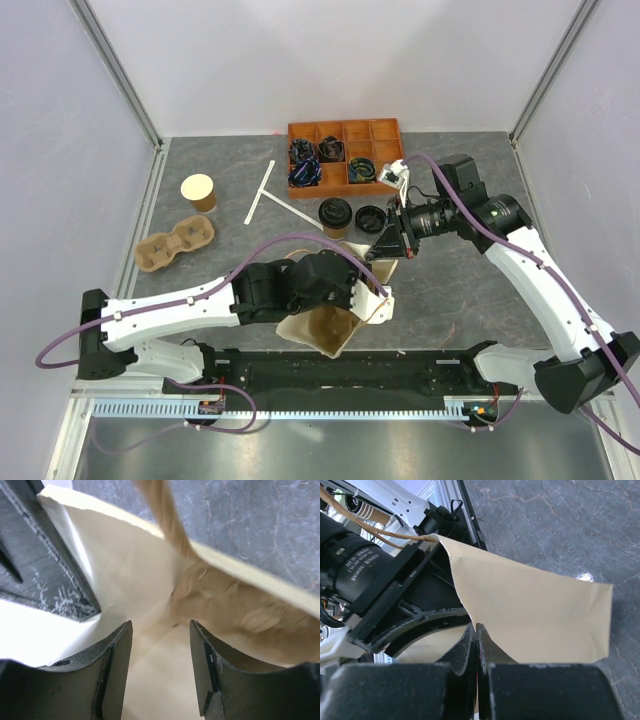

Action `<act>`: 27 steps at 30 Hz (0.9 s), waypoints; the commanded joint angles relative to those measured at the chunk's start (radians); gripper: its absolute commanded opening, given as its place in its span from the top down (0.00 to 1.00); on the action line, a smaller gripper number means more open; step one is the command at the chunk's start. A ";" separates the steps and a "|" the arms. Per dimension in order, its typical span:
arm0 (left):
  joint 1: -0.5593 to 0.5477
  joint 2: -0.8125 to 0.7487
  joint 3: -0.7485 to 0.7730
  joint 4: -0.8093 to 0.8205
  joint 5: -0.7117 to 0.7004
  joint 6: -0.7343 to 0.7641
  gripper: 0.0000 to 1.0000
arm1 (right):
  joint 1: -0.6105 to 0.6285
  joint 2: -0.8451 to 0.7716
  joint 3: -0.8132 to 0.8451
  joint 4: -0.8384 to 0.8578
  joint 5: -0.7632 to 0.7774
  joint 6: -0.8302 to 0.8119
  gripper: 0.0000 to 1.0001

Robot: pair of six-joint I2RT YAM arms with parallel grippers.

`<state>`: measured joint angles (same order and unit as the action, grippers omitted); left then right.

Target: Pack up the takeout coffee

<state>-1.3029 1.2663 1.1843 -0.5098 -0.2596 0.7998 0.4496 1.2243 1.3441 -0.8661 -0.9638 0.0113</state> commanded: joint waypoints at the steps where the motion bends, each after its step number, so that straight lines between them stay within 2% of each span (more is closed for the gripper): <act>1: -0.003 -0.051 0.090 -0.036 0.051 -0.083 0.41 | 0.006 0.012 0.055 -0.060 0.005 -0.039 1.00; 9: -0.006 -0.113 0.219 -0.064 0.144 -0.163 0.26 | 0.006 0.046 0.075 -0.132 0.039 -0.178 1.00; 15: -0.006 -0.134 0.264 -0.064 0.200 -0.195 0.18 | 0.008 0.099 0.156 -0.203 0.068 -0.323 1.00; 18: -0.004 -0.131 0.256 -0.081 0.174 -0.188 0.18 | 0.008 0.113 0.185 -0.212 0.088 -0.346 1.00; 21: -0.004 -0.148 0.233 -0.076 0.169 -0.211 0.23 | 0.008 0.107 0.188 -0.211 0.099 -0.346 1.00; 27: -0.004 -0.275 0.186 0.083 0.214 -0.310 0.28 | 0.017 0.052 0.149 -0.169 0.180 -0.335 1.00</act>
<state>-1.3041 1.0920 1.3750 -0.5632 -0.0879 0.5972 0.4587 1.3338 1.4906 -1.0702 -0.8356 -0.3073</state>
